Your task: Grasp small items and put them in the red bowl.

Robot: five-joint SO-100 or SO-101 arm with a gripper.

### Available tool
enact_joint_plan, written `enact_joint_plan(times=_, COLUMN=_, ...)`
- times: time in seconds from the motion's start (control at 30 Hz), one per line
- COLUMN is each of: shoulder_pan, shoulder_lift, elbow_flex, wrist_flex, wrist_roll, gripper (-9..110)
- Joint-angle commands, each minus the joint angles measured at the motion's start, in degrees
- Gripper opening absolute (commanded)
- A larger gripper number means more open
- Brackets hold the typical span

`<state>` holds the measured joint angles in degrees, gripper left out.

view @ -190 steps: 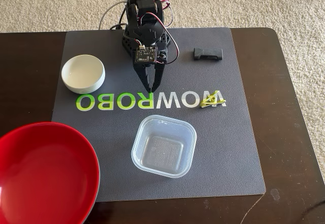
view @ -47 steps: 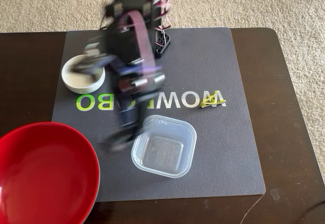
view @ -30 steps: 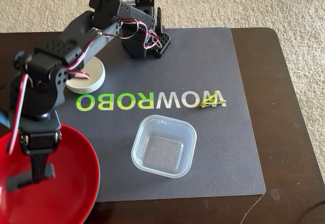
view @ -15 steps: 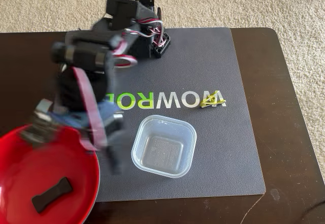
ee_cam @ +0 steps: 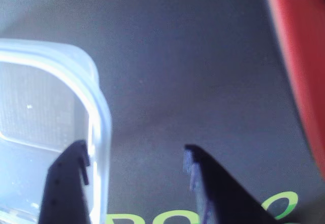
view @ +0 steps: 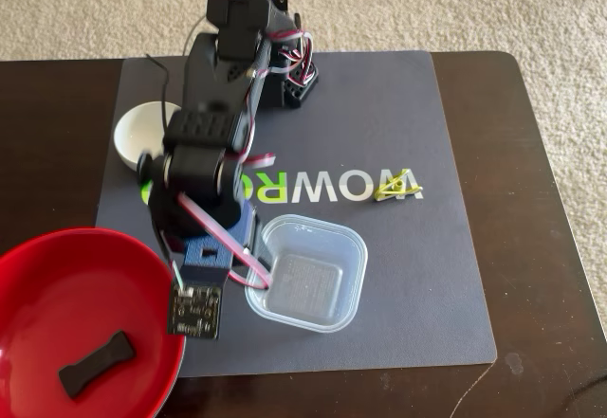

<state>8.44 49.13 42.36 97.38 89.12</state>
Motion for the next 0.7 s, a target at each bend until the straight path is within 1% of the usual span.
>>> enact_joint_plan(times=0.0, shoulder_pan=0.09, shoulder_lift=-1.93, elbow_flex=-1.14, wrist_flex=-0.35, wrist_roll=-1.58, gripper=21)
enact_joint_plan(times=0.07, shoulder_pan=-0.53, shoulder_lift=-3.96, elbow_flex=-1.93, wrist_flex=-0.35, wrist_roll=-3.25, gripper=19)
enact_joint_plan(times=0.13, shoulder_pan=-1.49, shoulder_lift=-6.06, elbow_flex=-3.34, wrist_flex=-0.35, wrist_roll=-4.92, gripper=5)
enact_joint_plan(times=0.17, shoulder_pan=-1.93, shoulder_lift=-6.86, elbow_flex=-4.66, wrist_flex=-0.35, wrist_roll=-6.5, gripper=0)
enact_joint_plan(times=0.27, shoulder_pan=-3.52, shoulder_lift=-5.63, elbow_flex=-5.98, wrist_flex=0.18, wrist_roll=-9.05, gripper=0)
enact_joint_plan(times=0.33, shoulder_pan=-4.92, shoulder_lift=-2.72, elbow_flex=-6.06, wrist_flex=0.18, wrist_roll=-12.48, gripper=0)
enact_joint_plan(times=0.47, shoulder_pan=-9.23, shoulder_lift=3.25, elbow_flex=-9.32, wrist_flex=0.09, wrist_roll=-23.91, gripper=0)
enact_joint_plan(times=0.57, shoulder_pan=-12.83, shoulder_lift=10.72, elbow_flex=-9.93, wrist_flex=0.0, wrist_roll=-30.23, gripper=0)
enact_joint_plan(times=0.63, shoulder_pan=-14.33, shoulder_lift=13.54, elbow_flex=-15.12, wrist_flex=-0.26, wrist_roll=-36.12, gripper=0)
enact_joint_plan(times=0.67, shoulder_pan=-14.33, shoulder_lift=13.36, elbow_flex=-20.57, wrist_flex=-0.18, wrist_roll=-39.73, gripper=0)
